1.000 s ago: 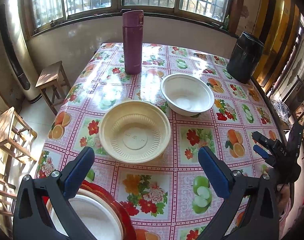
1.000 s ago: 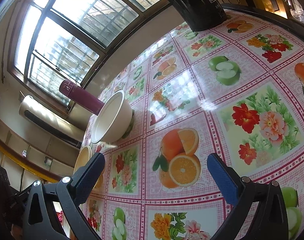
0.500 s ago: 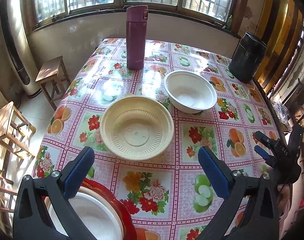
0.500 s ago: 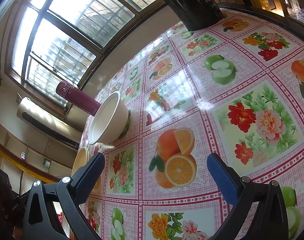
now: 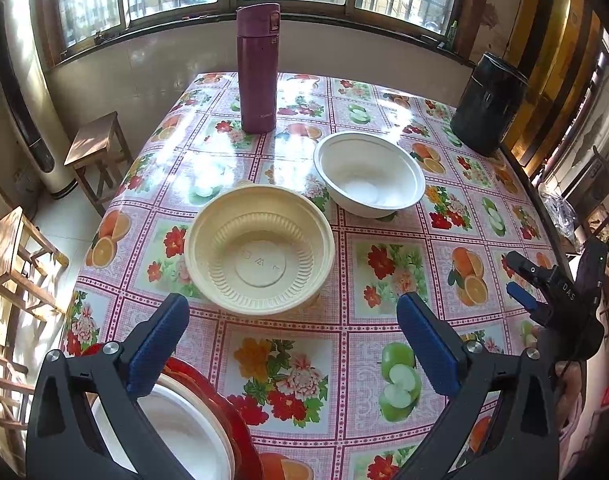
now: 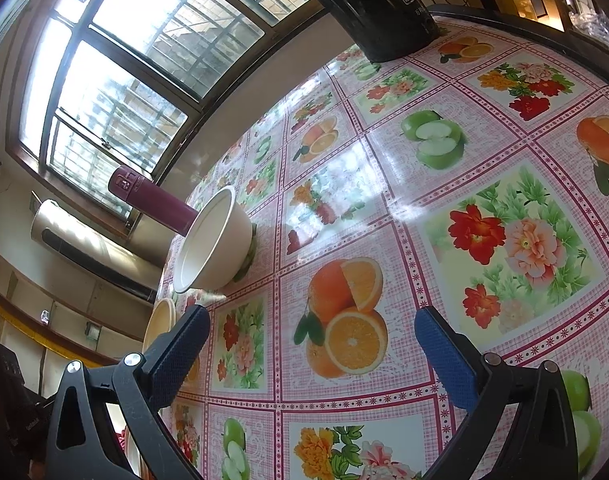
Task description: Organize plates and bowls
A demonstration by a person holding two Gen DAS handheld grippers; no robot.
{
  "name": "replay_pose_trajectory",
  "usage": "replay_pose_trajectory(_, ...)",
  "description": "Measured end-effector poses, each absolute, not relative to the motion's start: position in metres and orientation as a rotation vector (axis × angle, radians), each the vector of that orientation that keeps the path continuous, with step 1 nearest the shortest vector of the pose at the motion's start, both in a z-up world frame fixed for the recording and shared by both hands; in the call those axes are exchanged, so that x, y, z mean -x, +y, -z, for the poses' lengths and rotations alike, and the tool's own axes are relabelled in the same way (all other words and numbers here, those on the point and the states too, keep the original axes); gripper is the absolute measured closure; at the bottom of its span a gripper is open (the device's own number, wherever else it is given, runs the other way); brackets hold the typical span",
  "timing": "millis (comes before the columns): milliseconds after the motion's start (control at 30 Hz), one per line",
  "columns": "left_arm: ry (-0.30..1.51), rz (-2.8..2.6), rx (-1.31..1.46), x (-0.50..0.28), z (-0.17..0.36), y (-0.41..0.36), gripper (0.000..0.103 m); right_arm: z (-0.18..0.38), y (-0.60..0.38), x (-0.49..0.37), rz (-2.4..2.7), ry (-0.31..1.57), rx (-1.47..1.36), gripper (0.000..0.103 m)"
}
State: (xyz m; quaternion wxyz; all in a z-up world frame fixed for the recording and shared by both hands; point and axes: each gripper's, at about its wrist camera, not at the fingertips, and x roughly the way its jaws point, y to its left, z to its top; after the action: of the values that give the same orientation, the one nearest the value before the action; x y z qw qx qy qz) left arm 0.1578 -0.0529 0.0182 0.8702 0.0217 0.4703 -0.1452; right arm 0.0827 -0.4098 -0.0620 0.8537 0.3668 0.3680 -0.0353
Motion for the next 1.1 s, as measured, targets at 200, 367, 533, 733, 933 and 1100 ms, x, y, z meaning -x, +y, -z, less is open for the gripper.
replay_pose_trajectory(200, 0.984, 0.301, -0.047, -0.159, -0.019, -0.051, 0.000, 0.063, -0.409, -0.083, 0.076, 0.781, -0.775, 0.000)
replay_pose_trajectory(367, 0.983, 0.289, -0.048, -0.163, -0.019, -0.045, 0.000, 0.063, -0.409, -0.084, 0.082, 0.785, -0.772, 0.000)
replay_pose_trajectory(533, 0.989, 0.275, -0.039, -0.165, -0.016, -0.036, 0.000, 0.066, -0.408, -0.085, 0.090, 0.793, -0.764, 0.000)
replay_pose_trajectory(733, 0.998, 0.277, -0.040, -0.166, -0.014, -0.035, 0.000, 0.067, -0.405, -0.088, 0.090, 0.800, -0.755, 0.000)
replay_pose_trajectory(933, 0.997, 0.279, -0.042, -0.167, -0.014, -0.036, 0.000, 0.068, -0.405, -0.090, 0.089, 0.805, -0.758, 0.000)
replay_pose_trajectory(1100, 1.002, 0.290, -0.041, -0.166, -0.012, -0.039, 0.000, 0.070, -0.405, -0.091, 0.087, 0.810, -0.757, 0.000)
